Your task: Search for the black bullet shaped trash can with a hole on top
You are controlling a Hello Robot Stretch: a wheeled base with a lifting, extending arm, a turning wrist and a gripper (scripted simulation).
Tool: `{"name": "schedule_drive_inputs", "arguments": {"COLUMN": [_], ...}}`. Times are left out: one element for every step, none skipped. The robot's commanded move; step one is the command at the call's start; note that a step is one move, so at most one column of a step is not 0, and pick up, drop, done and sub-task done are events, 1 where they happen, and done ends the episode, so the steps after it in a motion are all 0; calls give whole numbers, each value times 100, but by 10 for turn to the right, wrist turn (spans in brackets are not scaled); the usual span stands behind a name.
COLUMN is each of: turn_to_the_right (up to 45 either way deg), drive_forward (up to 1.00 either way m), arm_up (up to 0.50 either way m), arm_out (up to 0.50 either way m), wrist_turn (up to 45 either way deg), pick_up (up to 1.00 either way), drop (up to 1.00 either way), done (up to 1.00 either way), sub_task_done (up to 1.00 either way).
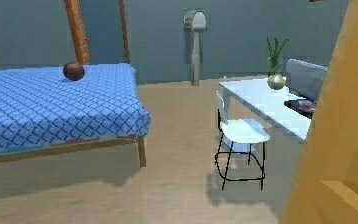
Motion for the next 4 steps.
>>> {"name": "schedule_drive_inputs", "arguments": {"turn_to_the_right": [30,0,0,120], "drive_forward": [0,100,85,0], "arm_up": [0,0,0,0], "arm_out": [0,0,0,0], "wrist_turn": [0,0,0,0], "pick_up": [0,0,0,0], "drop": [0,0,0,0], "done": [0,0,0,0], "sub_task_done": [0,0,0,0]}}
